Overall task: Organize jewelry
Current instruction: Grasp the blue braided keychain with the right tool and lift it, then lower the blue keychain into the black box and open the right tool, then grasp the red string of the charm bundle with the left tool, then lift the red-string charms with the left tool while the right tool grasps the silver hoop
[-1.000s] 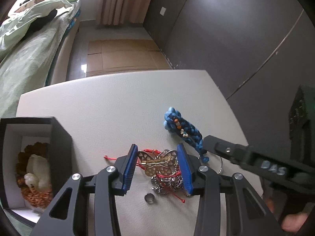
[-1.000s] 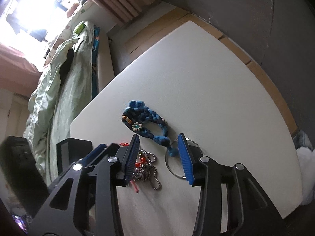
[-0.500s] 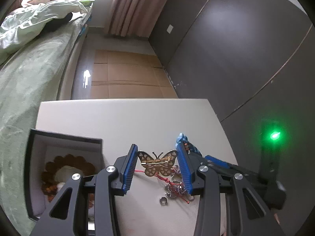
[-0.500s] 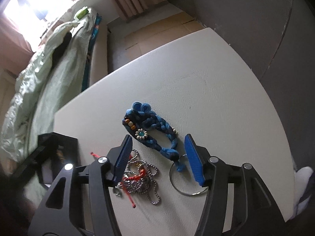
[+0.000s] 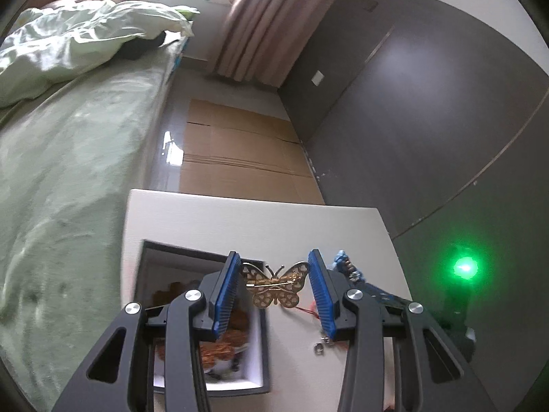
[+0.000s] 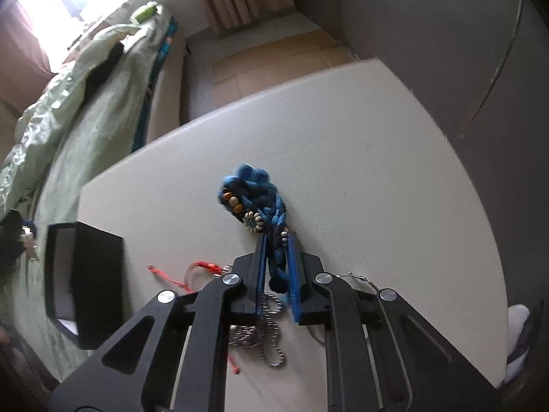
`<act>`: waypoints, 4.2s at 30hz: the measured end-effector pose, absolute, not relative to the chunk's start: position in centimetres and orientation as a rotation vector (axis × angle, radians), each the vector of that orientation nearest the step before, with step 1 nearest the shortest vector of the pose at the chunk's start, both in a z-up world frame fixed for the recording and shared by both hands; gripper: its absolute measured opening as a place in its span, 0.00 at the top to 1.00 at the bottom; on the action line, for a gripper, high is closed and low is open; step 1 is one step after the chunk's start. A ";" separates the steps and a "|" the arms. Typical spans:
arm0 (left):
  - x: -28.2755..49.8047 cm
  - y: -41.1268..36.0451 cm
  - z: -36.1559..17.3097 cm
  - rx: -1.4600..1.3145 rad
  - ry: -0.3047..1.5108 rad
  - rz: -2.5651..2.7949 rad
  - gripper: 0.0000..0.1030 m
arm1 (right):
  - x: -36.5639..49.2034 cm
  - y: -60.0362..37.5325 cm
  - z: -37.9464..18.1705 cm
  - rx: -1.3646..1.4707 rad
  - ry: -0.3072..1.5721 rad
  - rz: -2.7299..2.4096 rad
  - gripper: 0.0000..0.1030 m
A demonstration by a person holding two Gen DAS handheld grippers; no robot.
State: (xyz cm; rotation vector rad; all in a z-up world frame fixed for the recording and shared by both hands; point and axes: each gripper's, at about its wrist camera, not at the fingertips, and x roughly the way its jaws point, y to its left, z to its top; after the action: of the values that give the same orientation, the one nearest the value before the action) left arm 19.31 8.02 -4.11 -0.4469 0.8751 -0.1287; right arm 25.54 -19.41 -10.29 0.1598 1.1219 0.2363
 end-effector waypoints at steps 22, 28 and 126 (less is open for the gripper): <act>17.3 12.5 -5.7 -0.500 0.926 -0.003 0.29 | 20.9 -13.7 -3.1 0.327 0.948 0.583 0.88; 16.1 13.6 -4.6 -0.526 0.898 -0.005 0.27 | 19.6 -12.3 -1.8 0.367 0.905 0.689 0.88; 21.9 -4.2 -13.2 -0.450 1.144 -0.144 0.96 | 21.2 -28.0 -8.8 0.385 1.187 0.188 0.31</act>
State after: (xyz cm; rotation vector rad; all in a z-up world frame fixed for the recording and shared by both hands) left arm 21.86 -4.19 -13.25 -0.4495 1.1439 -0.1437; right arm 21.18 -27.99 -8.84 0.3850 1.1873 0.1881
